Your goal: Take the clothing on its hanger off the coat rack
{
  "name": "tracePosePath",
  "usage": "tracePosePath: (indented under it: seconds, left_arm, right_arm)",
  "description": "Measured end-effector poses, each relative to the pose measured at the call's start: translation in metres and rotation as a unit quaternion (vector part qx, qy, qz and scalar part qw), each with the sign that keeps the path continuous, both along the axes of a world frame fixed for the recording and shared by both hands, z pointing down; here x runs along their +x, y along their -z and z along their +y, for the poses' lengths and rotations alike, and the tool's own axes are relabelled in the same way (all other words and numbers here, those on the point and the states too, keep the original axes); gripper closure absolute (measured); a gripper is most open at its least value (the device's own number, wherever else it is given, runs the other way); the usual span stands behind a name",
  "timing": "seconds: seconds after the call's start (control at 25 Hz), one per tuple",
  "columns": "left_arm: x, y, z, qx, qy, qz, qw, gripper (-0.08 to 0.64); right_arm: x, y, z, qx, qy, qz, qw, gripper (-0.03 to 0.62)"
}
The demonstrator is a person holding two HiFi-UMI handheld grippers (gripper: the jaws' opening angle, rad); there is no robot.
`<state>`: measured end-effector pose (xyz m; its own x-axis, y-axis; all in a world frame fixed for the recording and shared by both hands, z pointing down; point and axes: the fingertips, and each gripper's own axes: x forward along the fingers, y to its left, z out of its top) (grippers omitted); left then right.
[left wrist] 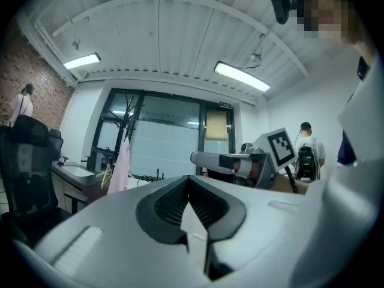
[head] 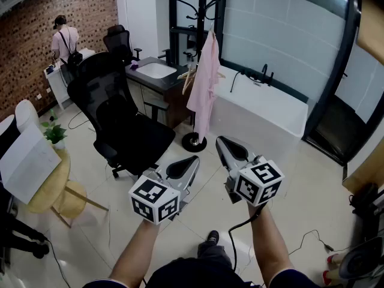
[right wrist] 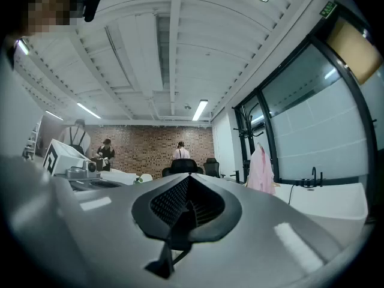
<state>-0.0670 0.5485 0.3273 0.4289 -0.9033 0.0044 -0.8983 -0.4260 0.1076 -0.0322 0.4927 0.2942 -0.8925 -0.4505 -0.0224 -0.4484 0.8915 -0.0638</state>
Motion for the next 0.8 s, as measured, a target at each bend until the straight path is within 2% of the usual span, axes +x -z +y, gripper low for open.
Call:
tracePosePath:
  seconds: [0.28, 0.8]
  left_arm:
    - [0.016, -0.007, -0.048, -0.005, -0.013, -0.001, 0.9999, 0.548]
    - [0.068, -0.001, -0.196, 0.000, -0.038, -0.018, 0.9991, 0.548]
  right_arm:
    - [0.015, -0.007, -0.048, -0.004, -0.011, 0.000, 1.000, 0.591]
    - [0.067, -0.001, -0.189, 0.005, -0.028, -0.006, 1.000, 0.591]
